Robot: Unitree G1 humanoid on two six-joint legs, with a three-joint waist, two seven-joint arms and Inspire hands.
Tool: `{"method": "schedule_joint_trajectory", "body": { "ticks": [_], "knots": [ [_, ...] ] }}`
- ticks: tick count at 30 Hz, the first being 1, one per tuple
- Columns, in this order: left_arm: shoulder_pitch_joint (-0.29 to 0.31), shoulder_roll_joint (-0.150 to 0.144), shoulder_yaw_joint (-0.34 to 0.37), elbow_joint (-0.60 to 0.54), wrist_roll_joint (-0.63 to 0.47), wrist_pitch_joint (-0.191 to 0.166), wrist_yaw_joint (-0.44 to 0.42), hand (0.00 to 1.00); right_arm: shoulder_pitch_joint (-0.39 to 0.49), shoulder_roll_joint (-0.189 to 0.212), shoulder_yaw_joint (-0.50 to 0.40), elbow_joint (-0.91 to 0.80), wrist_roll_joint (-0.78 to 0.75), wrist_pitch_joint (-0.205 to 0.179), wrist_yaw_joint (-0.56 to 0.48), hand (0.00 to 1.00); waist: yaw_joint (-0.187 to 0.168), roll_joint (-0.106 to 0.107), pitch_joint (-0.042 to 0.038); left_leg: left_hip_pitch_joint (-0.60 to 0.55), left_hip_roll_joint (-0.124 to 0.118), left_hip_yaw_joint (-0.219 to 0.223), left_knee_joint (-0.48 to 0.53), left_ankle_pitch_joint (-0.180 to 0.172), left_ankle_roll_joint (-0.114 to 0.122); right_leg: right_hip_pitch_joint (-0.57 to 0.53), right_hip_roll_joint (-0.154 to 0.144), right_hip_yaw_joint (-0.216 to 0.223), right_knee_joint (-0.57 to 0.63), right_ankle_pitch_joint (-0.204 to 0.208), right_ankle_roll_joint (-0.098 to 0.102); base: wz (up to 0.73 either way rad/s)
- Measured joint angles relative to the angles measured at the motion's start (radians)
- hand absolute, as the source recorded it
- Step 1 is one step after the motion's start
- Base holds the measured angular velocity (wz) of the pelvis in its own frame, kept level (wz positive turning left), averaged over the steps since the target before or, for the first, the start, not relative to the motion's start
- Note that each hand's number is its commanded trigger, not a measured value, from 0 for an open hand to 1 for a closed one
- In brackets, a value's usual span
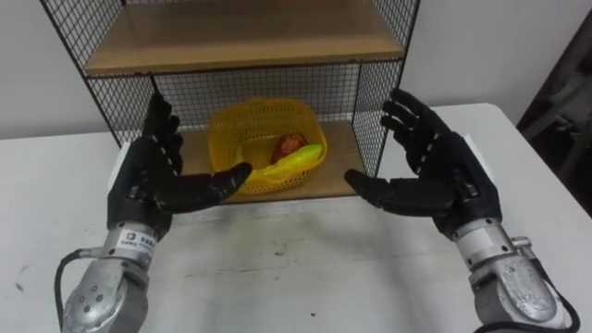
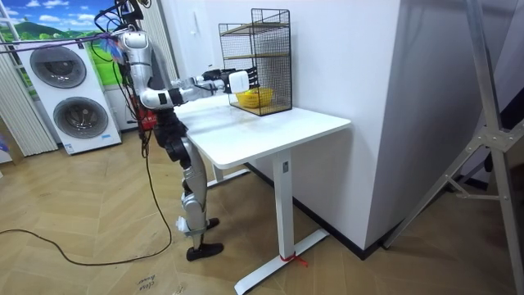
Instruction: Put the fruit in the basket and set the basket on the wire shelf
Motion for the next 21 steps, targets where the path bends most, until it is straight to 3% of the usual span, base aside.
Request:
{"method": "schedule_joint_trajectory", "body": {
  "ticks": [4,8,13,16,19,21],
  "knots": [
    [0.048,0.0,0.01,-0.013,-0.018,-0.021,-0.013,0.0,0.031,0.001,-0.026,-0.03,0.0,-0.001,-0.003,0.0,0.005,-0.001,0.0007,0.001,0.0,-0.002,-0.004,0.0,0.0,0.0,-0.001,0.001,-0.001,-0.001,0.001,0.0],
    [0.103,0.0,0.03,-0.021,-0.056,-0.027,-0.013,0.0,0.09,0.0,-0.052,-0.044,0.001,-0.033,-0.03,0.0,0.008,0.0,0.0008,0.0,0.001,-0.001,-0.003,0.0,-0.001,-0.001,-0.004,0.002,0.0,-0.001,0.002,0.0],
    [0.114,0.001,0.076,-0.025,-0.063,-0.05,-0.012,0.0,0.141,0.002,-0.092,-0.076,-0.006,-0.046,-0.115,0.0,0.019,0.012,0.0002,0.0,0.0,-0.002,-0.004,0.0,-0.001,-0.001,-0.004,0.002,0.001,-0.003,0.005,0.0],
    [0.116,0.005,0.112,-0.055,-0.082,-0.054,-0.01,0.0,0.141,0.0,-0.147,-0.086,-0.005,-0.087,-0.17,0.0,0.021,0.015,0.0007,-0.003,-0.001,-0.007,0.002,0.0,-0.001,-0.001,0.0,-0.002,-0.001,-0.002,0.004,0.04],
    [0.124,0.036,0.181,-0.115,-0.153,-0.069,-0.005,0.0,0.141,-0.008,-0.22,-0.108,-0.004,-0.112,-0.258,0.0,0.022,0.015,0.0021,-0.008,-0.001,-0.01,0.003,-0.001,-0.002,-0.002,0.0,-0.005,-0.001,-0.003,0.004,0.0],
    [0.124,0.043,0.282,-0.16,-0.23,-0.111,0.011,0.0,0.144,-0.023,-0.299,-0.132,-0.01,-0.136,-0.327,0.0,0.022,0.019,0.0039,-0.011,0.0,-0.012,0.003,-0.001,-0.002,-0.005,0.0,-0.005,-0.001,-0.004,0.004,0.0]
  ]
}}
